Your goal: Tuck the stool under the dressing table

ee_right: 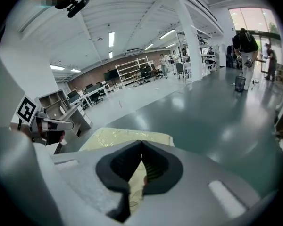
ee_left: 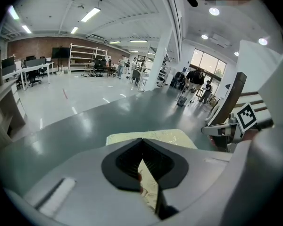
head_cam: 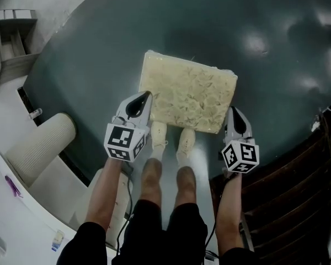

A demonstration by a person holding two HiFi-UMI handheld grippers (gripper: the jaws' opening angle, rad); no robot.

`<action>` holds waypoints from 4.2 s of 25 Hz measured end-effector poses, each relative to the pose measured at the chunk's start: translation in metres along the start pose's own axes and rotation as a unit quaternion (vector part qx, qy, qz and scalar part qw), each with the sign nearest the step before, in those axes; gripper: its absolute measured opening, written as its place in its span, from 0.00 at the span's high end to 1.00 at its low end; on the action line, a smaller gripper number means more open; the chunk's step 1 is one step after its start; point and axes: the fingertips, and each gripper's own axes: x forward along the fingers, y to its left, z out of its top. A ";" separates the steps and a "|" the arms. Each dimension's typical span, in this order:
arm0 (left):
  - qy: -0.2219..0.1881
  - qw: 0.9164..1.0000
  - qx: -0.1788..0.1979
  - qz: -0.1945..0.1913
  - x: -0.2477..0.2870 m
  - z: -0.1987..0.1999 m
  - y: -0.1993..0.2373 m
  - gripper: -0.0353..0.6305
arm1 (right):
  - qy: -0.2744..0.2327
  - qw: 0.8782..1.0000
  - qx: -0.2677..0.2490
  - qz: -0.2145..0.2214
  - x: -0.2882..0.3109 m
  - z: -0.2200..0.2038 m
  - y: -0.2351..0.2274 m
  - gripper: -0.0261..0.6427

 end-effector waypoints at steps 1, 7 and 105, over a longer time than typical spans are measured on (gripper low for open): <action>0.002 1.000 -0.001 0.002 0.004 -0.006 0.002 0.94 | 0.001 1.000 0.001 0.000 0.004 -0.005 -0.002 0.96; 0.006 1.000 0.003 0.007 0.025 -0.031 0.012 0.94 | -0.002 1.000 0.013 0.005 0.023 -0.025 -0.013 0.95; -0.040 0.987 -0.152 -0.021 0.027 -0.090 0.100 0.24 | -0.001 0.969 0.147 0.197 0.106 -0.041 0.030 0.40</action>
